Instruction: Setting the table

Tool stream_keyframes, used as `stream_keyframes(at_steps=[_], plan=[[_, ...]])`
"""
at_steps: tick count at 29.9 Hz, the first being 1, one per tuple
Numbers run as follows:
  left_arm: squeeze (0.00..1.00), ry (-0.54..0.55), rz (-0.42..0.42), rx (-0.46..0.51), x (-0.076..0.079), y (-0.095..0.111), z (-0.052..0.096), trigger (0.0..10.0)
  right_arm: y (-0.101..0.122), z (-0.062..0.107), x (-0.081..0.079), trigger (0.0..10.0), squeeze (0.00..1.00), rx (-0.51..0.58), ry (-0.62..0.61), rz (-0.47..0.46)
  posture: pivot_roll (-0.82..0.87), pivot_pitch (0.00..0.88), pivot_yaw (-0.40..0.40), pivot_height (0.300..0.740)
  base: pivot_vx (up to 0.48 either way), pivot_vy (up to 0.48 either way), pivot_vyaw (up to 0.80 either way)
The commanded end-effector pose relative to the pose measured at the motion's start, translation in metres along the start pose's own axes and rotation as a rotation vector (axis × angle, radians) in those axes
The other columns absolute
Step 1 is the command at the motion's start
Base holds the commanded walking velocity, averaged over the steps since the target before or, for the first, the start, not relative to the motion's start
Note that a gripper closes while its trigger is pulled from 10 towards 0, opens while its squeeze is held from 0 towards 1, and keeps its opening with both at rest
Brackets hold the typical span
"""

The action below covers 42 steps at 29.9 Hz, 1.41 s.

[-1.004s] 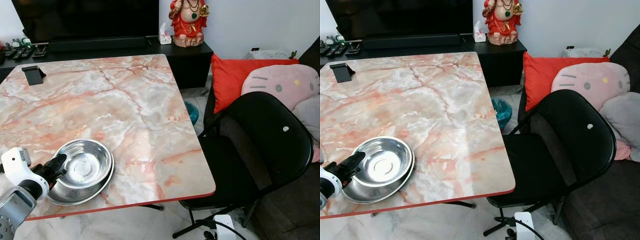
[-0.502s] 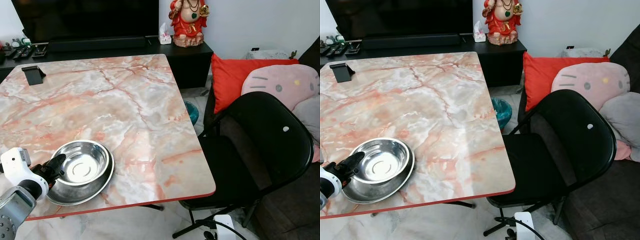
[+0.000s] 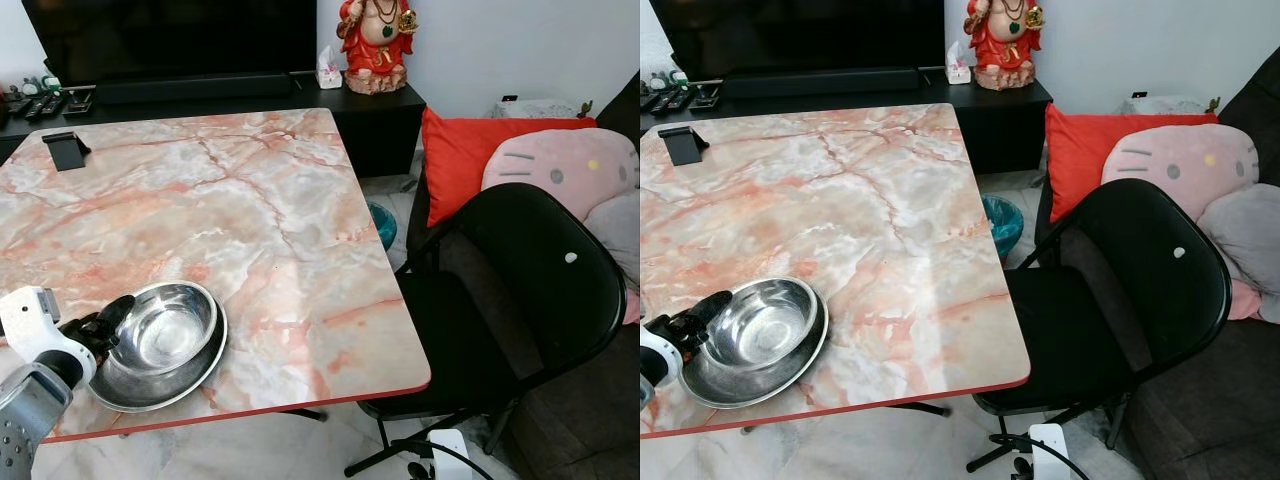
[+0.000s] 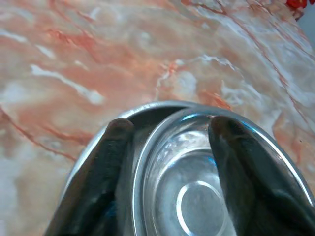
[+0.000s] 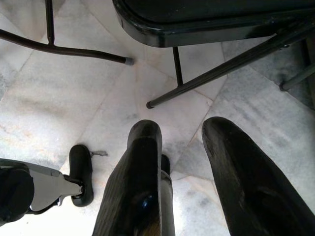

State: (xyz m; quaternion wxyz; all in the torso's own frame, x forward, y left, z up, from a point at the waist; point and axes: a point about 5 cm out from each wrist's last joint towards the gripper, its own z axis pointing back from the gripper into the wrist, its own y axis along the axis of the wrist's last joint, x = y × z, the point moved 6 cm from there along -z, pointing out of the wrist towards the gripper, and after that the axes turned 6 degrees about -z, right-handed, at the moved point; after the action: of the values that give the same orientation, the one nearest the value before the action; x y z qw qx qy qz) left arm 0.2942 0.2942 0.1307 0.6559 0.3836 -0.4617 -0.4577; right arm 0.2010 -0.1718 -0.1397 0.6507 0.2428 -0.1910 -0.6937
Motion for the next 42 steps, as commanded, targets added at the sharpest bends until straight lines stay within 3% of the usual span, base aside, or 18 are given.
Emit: stream_keyframes(at_steps=[1,2,6,11,15,20,24,30,36,42], plan=[[0.75,0.014,-0.046,0.013,0.001,0.006,-0.002,10.0,0.000,0.000,-0.001,10.0,0.00,-0.007,0.006,0.010,-0.02,0.000,0.008,0.740,0.000,0.000,0.00],[0.00,0.018,-0.065,0.014,0.000,0.007,-0.003,10.0,0.000,0.000,-0.001,10.0,0.00,-0.007,0.007,0.010,-0.02,0.000,0.009,0.740,0.000,0.000,0.00],[0.00,0.046,-0.149,0.054,-0.001,0.021,-0.004,10.0,0.000,0.000,-0.002,10.0,0.00,-0.008,0.009,0.012,-0.02,0.000,0.009,0.740,0.000,0.000,0.00],[0.00,0.044,-0.173,0.198,0.007,0.053,-0.003,10.0,0.000,0.000,-0.001,10.0,0.00,-0.009,0.008,0.013,-0.02,0.000,0.007,0.740,0.000,0.000,0.00],[0.00,-0.020,-0.195,0.298,0.025,0.071,0.000,10.0,0.000,0.000,-0.001,10.0,0.00,-0.008,0.009,0.012,-0.02,0.000,0.007,0.740,0.000,0.000,0.00],[0.00,-0.063,-0.270,0.342,0.041,0.074,0.001,10.0,0.000,0.000,-0.002,10.0,0.00,-0.007,0.009,0.010,-0.02,0.000,0.008,0.740,0.000,0.000,0.00],[0.00,-0.190,-0.301,0.232,0.070,0.044,-0.005,10.0,0.000,0.000,-0.002,10.0,0.00,-0.007,0.009,0.008,-0.02,0.000,0.010,0.740,0.000,0.000,0.00],[0.00,-0.322,-0.336,0.145,0.090,0.028,0.000,10.0,-0.001,0.000,-0.002,10.0,0.00,-0.010,0.008,0.009,-0.02,0.000,0.013,0.740,0.000,0.000,0.00],[0.00,-0.381,-0.366,0.087,0.088,0.019,0.006,10.0,-0.001,0.000,-0.002,10.0,0.00,-0.011,0.007,0.010,-0.02,0.000,0.014,0.740,0.000,0.000,0.00],[0.00,-0.374,-0.369,0.002,0.072,0.011,0.010,10.0,-0.002,0.000,-0.003,10.0,0.00,-0.012,0.011,0.010,-0.02,0.000,0.016,0.740,0.000,0.000,0.00]])
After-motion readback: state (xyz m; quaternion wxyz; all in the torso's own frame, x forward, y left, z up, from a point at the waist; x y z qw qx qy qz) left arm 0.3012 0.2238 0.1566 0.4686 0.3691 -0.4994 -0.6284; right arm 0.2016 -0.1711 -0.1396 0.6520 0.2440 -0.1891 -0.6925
